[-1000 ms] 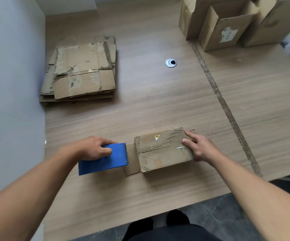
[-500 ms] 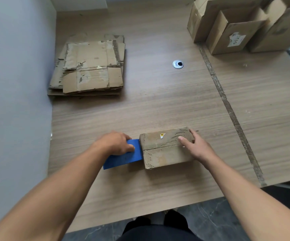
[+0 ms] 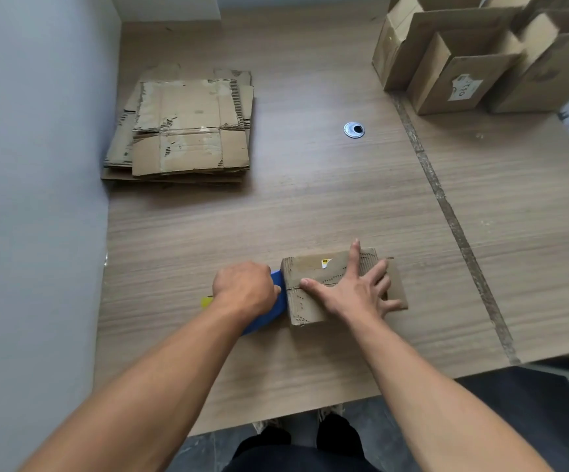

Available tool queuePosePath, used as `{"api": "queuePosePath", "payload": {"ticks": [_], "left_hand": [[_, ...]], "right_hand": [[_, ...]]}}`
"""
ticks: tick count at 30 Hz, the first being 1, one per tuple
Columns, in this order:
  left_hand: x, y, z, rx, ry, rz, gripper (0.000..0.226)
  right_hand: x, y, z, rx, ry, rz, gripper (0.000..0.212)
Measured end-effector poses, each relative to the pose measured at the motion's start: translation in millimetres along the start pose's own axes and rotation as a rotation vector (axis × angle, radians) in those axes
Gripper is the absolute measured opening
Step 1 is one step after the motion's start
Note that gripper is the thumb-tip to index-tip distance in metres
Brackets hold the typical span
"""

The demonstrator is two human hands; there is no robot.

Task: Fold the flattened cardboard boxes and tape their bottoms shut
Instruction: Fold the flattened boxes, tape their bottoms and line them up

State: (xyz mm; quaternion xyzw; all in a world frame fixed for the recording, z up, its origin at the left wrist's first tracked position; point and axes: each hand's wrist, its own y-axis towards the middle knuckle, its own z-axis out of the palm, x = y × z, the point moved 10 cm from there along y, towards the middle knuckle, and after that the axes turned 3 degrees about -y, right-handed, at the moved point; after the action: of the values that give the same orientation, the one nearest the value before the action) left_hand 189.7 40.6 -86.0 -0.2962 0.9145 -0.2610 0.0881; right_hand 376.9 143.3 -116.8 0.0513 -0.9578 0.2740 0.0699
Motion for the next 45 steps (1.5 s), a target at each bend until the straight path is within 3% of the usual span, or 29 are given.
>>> {"api": "queuePosePath", "payload": {"ticks": [8, 14, 18, 22, 26, 33, 35, 38, 39, 42, 45], "left_hand": [[31, -16, 10, 0.001, -0.226, 0.016, 0.028], [60, -32, 5, -0.070, -0.368, -0.019, 0.028], [84, -42, 10, -0.071, -0.481, -0.076, 0.044], [103, -53, 11, -0.097, -0.519, -0.119, 0.056], [108, -67, 2, -0.144, -0.446, -0.053, 0.066], [132, -80, -7, -0.220, -0.470, -0.018, 0.072], [133, -84, -3, -0.223, -0.507, -0.025, 0.072], [127, -88, 5, -0.211, -0.549, -0.017, 0.072], [124, -88, 7, -0.209, -0.555, -0.008, 0.072], [113, -89, 4, -0.220, -0.550, 0.026, 0.074], [101, -90, -4, -0.215, -0.559, 0.072, 0.079]], "right_hand": [[-8, 5, -15, -0.034, 0.190, 0.003, 0.104], [-3, 0, -18, -0.096, 0.101, -0.095, 0.091], [34, -27, -21, -0.236, -0.175, -0.302, 0.077], [55, -56, 28, -0.103, -0.299, -0.399, 0.085], [66, -59, 42, -0.073, -0.359, -0.621, 0.068], [53, -85, 39, -0.089, -0.451, -1.194, 0.093], [46, -84, 28, -0.194, -0.415, -1.138, 0.095], [26, -57, 17, -0.170, -0.258, -0.731, 0.093], [25, -55, 19, -0.163, -0.266, -0.671, 0.090], [34, -56, 28, -0.117, -0.338, -0.706, 0.077], [48, -63, 29, -0.189, -0.388, -0.945, 0.074]]}}
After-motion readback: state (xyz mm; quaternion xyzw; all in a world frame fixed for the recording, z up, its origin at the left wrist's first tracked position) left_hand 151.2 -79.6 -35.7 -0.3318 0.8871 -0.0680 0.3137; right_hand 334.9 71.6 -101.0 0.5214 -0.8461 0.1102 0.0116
